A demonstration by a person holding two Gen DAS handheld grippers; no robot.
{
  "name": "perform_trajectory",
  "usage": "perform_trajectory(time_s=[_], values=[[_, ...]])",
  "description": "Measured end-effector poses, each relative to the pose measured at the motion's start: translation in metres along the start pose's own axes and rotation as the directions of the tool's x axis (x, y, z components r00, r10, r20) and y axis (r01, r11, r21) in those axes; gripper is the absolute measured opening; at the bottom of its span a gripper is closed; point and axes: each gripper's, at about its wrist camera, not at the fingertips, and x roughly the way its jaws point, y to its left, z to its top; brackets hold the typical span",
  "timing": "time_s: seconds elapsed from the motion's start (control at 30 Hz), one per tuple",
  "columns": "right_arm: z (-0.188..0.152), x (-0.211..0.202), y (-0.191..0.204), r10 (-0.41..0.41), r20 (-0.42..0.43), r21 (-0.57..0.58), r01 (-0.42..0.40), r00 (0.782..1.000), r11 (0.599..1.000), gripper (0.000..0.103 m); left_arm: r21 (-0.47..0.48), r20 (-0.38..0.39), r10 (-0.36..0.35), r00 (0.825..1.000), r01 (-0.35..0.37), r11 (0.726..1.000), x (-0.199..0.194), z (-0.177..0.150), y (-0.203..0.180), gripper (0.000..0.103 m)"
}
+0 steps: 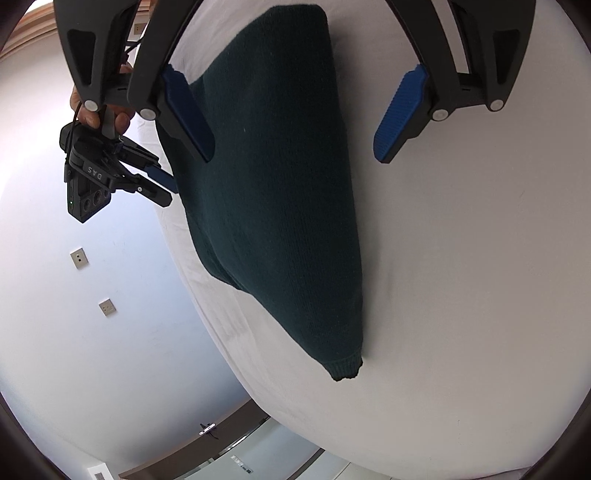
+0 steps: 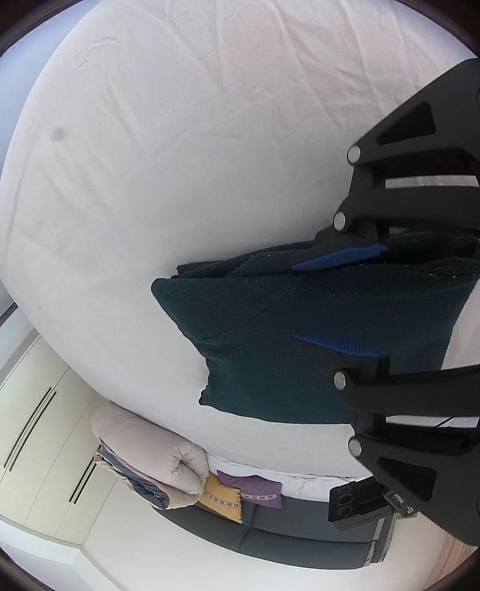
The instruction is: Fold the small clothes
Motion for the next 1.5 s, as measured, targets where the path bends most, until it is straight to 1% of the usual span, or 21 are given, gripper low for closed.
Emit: perform_trajectory(time_s=[0.03,0.1,0.23,0.33,0.37,0.4,0.43,0.47,0.53,0.6,0.67,0.73,0.77,0.83,0.9,1.0,1.13,1.27,1.37,1.47,1.5], values=[[0.003,0.007,-0.002,0.002,-0.006,0.011,-0.002,1.000,1.000,0.066,0.000,-0.009,0.010,1.000,-0.010,1.000,0.006,0.005,0.000,0.092],[0.008,0.027,-0.003,-0.035,-0.027,0.022,0.036,0.999,0.999,0.066,0.005,-0.029,0.029,0.999,-0.029,1.000,0.017,0.011,0.000,0.092],[0.009,0.055,-0.001,-0.048,-0.085,-0.024,0.046,0.995,0.999,0.066,0.032,-0.088,0.053,0.995,-0.051,0.998,0.043,0.012,-0.003,0.091],[0.009,0.071,0.005,-0.069,-0.122,-0.069,0.061,0.990,0.996,0.065,0.025,-0.089,0.049,0.995,-0.047,0.999,0.048,0.015,0.000,0.091],[0.010,0.076,0.006,-0.060,-0.128,-0.065,0.052,0.990,0.997,0.062,0.012,-0.095,0.045,0.994,-0.044,0.999,0.050,0.017,0.000,0.091],[0.013,0.079,0.006,-0.047,-0.138,-0.054,0.040,0.989,0.998,0.057,-0.001,-0.104,0.041,0.994,-0.041,0.999,0.052,0.019,0.002,0.087],[0.015,0.085,0.005,-0.039,-0.154,-0.047,0.032,0.987,0.998,0.043,-0.007,-0.119,0.038,0.992,-0.039,0.999,0.054,0.021,0.002,0.084],[0.016,0.089,0.004,-0.039,-0.172,-0.040,0.033,0.984,0.999,0.039,-0.009,-0.138,0.036,0.990,-0.038,0.999,0.057,0.023,0.001,0.074],[0.016,0.096,0.009,-0.067,-0.178,-0.064,0.056,0.982,0.996,0.033,-0.006,-0.163,0.060,0.985,-0.062,0.998,0.061,0.026,-0.001,0.064],[0.013,0.099,0.019,-0.120,-0.160,-0.104,0.104,0.980,0.989,0.028,0.024,-0.175,0.100,0.980,-0.097,0.995,0.059,0.025,-0.009,0.053],[0.007,0.098,0.037,-0.208,-0.121,-0.182,0.184,0.971,0.966,0.023,0.065,-0.170,0.147,0.974,-0.138,0.988,0.059,0.026,-0.020,0.049],[-0.003,0.099,0.062,-0.319,-0.059,-0.286,0.290,0.946,0.913,0.021,0.088,-0.163,0.184,0.969,-0.171,0.981,0.055,0.025,-0.029,0.046],[-0.010,0.099,0.077,-0.375,-0.019,-0.344,0.346,0.927,0.873,0.020,0.095,-0.158,0.194,0.968,-0.181,0.979,0.051,0.024,-0.032,0.044],[-0.022,0.093,0.101,-0.420,0.044,-0.402,0.401,0.907,0.824,0.019,0.108,-0.145,0.212,0.966,-0.198,0.974,0.038,0.019,-0.039,0.042],[-0.033,0.080,0.119,-0.406,0.076,-0.418,0.399,0.911,0.816,0.018,0.135,-0.126,0.231,0.965,-0.214,0.968,0.020,0.011,-0.047,0.041],[-0.058,0.057,0.145,-0.387,0.124,-0.457,0.399,0.914,0.795,0.018,0.171,-0.080,0.228,0.970,-0.212,0.962,-0.025,-0.011,-0.049,0.041],[-0.101,0.019,0.181,-0.315,0.158,-0.482,0.352,0.936,0.803,0.018,0.230,-0.009,0.228,0.974,-0.220,0.948,-0.094,-0.047,-0.057,0.041],[-0.153,-0.012,0.215,-0.235,0.159,-0.516,0.283,0.959,0.809,0.018,0.273,0.025,0.232,0.972,-0.230,0.934,-0.156,-0.091,-0.054,0.042],[-0.197,-0.020,0.233,-0.204,0.151,-0.549,0.253,0.967,0.797,0.018,0.281,0.028,0.244,0.969,-0.242,0.929,-0.189,-0.121,-0.040,0.042],[-0.240,-0.016,0.241,-0.179,0.125,-0.553,0.218,0.976,0.804,0.018,0.278,0.022,0.267,0.963,-0.263,0.924,-0.206,-0.151,-0.023,0.042],[-0.250,-0.011,0.239,-0.170,0.110,-0.543,0.202,0.979,0.815,0.018,0.275,0.019,0.275,0.961,-0.270,0.923,-0.212,-0.161,-0.016,0.042]])
